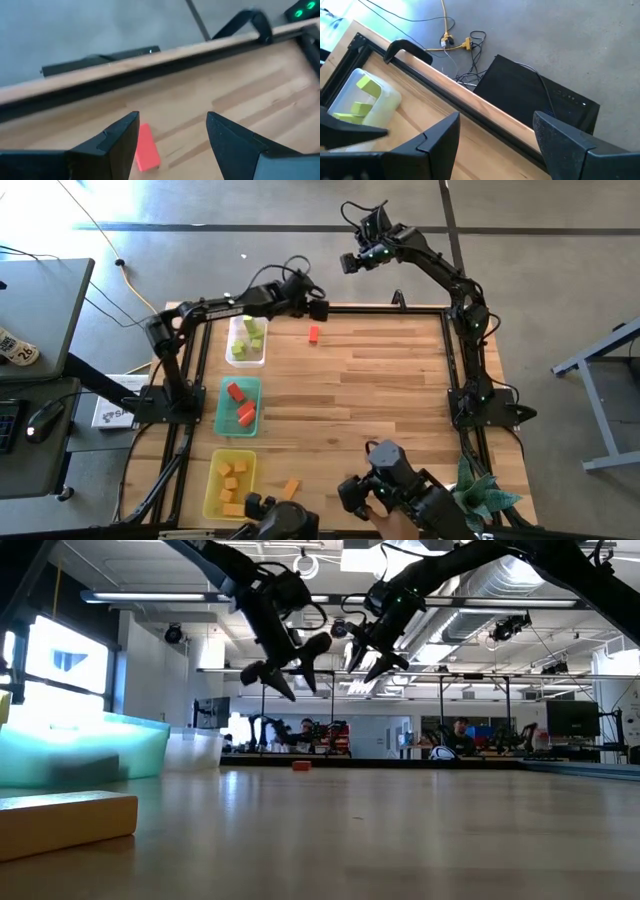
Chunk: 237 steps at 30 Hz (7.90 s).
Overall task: Sort & place blocks by color
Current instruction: Put the orange rectangular block into the green bin
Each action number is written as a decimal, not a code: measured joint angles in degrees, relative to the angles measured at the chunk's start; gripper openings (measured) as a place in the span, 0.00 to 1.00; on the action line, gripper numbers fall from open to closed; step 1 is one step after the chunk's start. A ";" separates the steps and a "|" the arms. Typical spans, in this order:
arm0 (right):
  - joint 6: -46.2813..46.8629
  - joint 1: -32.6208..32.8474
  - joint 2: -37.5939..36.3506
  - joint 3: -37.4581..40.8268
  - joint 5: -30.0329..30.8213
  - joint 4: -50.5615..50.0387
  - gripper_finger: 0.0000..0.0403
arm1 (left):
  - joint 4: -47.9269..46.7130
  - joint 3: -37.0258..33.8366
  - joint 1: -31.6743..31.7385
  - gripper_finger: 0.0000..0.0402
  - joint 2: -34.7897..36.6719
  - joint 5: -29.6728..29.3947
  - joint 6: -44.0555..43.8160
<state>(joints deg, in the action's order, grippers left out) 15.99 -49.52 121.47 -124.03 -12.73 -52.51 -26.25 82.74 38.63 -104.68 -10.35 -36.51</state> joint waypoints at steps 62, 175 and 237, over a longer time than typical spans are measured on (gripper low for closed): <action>-2.10 0.93 0.04 0.00 -0.96 -5.51 0.59 | -1.39 0.23 1.60 0.16 -16.92 15.12 -6.97; -2.95 2.92 0.07 0.00 2.89 -8.09 0.59 | -26.26 6.72 -4.26 0.39 -14.89 8.96 2.62; -5.99 7.18 0.07 0.00 1.41 -10.34 0.59 | -56.38 3.35 -21.96 0.27 15.98 0.68 9.64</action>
<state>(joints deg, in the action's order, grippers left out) 10.00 -42.33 121.54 -124.03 -11.32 -62.85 -82.63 86.09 16.67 -88.69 -9.67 -26.87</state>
